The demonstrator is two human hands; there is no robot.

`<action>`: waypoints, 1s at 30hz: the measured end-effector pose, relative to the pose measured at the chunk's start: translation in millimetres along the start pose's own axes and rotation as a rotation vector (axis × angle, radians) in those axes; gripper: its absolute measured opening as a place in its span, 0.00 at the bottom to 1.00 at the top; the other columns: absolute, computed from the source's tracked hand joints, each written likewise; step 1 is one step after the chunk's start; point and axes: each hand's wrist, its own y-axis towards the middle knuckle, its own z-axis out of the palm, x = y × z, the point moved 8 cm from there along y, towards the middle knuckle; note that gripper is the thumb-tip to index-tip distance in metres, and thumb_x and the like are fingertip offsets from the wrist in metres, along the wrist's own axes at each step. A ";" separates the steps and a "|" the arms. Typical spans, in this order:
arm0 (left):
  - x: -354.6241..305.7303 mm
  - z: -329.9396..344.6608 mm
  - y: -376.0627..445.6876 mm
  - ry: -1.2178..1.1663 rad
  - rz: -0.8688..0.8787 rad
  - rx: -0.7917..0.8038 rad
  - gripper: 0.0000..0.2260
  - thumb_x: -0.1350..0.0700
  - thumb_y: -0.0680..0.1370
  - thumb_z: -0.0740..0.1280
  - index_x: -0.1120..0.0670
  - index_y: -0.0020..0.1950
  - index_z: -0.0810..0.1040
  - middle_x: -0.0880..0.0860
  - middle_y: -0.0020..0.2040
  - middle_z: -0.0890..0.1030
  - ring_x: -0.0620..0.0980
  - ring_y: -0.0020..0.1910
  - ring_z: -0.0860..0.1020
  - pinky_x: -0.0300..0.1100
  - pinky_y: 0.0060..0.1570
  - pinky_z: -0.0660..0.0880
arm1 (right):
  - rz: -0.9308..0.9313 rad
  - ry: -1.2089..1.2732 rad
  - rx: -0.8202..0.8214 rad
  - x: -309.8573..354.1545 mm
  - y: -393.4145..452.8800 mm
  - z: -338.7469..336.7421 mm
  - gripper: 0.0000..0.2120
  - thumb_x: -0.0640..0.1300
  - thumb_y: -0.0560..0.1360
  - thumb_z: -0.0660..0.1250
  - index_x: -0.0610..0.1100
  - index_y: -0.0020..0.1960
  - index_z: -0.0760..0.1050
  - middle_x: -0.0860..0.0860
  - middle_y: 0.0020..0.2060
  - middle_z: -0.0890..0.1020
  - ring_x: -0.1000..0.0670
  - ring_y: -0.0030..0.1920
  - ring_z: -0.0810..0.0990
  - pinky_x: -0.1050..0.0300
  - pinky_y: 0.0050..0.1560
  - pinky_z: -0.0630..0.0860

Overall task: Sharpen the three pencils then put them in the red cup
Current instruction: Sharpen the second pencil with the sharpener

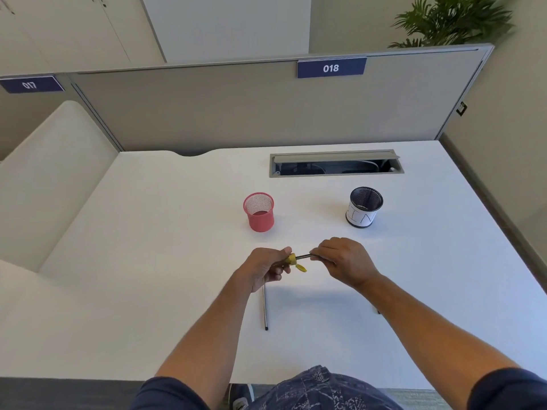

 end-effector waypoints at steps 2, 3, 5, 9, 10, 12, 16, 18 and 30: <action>-4.8 1.1 0.1 0.063 0.051 0.017 0.16 0.52 0.79 0.73 0.67 0.52 0.84 0.61 0.38 0.82 0.47 0.27 0.72 0.38 0.32 0.74 | 0.074 0.032 0.024 -4.2 -2.2 2.1 0.01 0.45 0.75 0.76 0.48 0.45 0.84 0.55 0.34 0.81 0.48 0.33 0.78 0.57 0.27 0.71; -7.3 1.1 0.2 0.094 0.078 0.021 0.16 0.53 0.78 0.74 0.67 0.52 0.84 0.62 0.39 0.83 0.48 0.29 0.73 0.39 0.34 0.76 | 0.126 0.057 0.043 -6.9 -3.6 3.3 0.01 0.46 0.74 0.75 0.49 0.44 0.84 0.55 0.34 0.82 0.48 0.33 0.79 0.57 0.27 0.72; -11.3 1.0 1.1 0.143 0.122 0.019 0.14 0.54 0.77 0.75 0.66 0.51 0.85 0.62 0.40 0.84 0.50 0.32 0.76 0.41 0.36 0.78 | 0.248 0.103 0.095 -14.7 -7.5 7.9 0.02 0.50 0.74 0.73 0.52 0.44 0.84 0.57 0.34 0.83 0.49 0.34 0.81 0.56 0.28 0.74; -16.7 1.8 0.1 0.234 0.175 -0.003 0.09 0.58 0.76 0.76 0.64 0.50 0.86 0.62 0.40 0.84 0.50 0.34 0.79 0.41 0.39 0.80 | 0.642 0.262 0.365 -36.6 -25.1 30.7 0.05 0.60 0.72 0.70 0.63 0.46 0.82 0.64 0.37 0.83 0.56 0.39 0.80 0.50 0.40 0.80; -17.4 2.4 -0.6 0.256 0.184 -0.005 0.09 0.58 0.76 0.76 0.63 0.50 0.86 0.61 0.40 0.85 0.49 0.34 0.80 0.40 0.40 0.80 | 0.702 0.296 0.413 -39.5 -28.3 34.7 0.05 0.62 0.71 0.69 0.64 0.45 0.81 0.63 0.36 0.83 0.56 0.39 0.80 0.49 0.42 0.80; -18.4 3.4 -1.6 0.290 0.202 -0.002 0.09 0.58 0.75 0.77 0.63 0.50 0.87 0.61 0.40 0.85 0.49 0.36 0.81 0.40 0.41 0.80 | 0.759 0.346 0.469 -41.5 -30.0 38.1 0.07 0.64 0.68 0.68 0.65 0.42 0.82 0.62 0.35 0.83 0.55 0.38 0.79 0.47 0.44 0.80; -20.2 3.5 -3.1 0.321 0.237 -0.004 0.09 0.58 0.75 0.78 0.62 0.50 0.87 0.64 0.43 0.86 0.51 0.38 0.81 0.40 0.42 0.79 | 0.818 0.464 0.494 -40.0 -28.4 38.4 0.08 0.62 0.66 0.71 0.59 0.38 0.84 0.58 0.31 0.82 0.55 0.32 0.76 0.52 0.38 0.74; -22.1 4.4 -4.7 0.343 0.255 0.001 0.08 0.59 0.74 0.78 0.62 0.50 0.87 0.63 0.42 0.85 0.50 0.38 0.81 0.40 0.41 0.78 | 0.844 0.561 0.493 -36.8 -25.6 37.6 0.05 0.52 0.70 0.76 0.53 0.38 0.86 0.55 0.28 0.80 0.55 0.31 0.73 0.56 0.36 0.69; -30.6 23.9 -10.2 0.559 0.321 0.074 0.12 0.64 0.68 0.81 0.57 0.50 0.88 0.55 0.44 0.87 0.43 0.38 0.80 0.35 0.44 0.76 | 1.088 0.980 0.994 -23.1 -60.5 47.8 0.16 0.54 0.81 0.65 0.43 0.48 0.84 0.51 0.27 0.68 0.52 0.28 0.56 0.58 0.31 0.50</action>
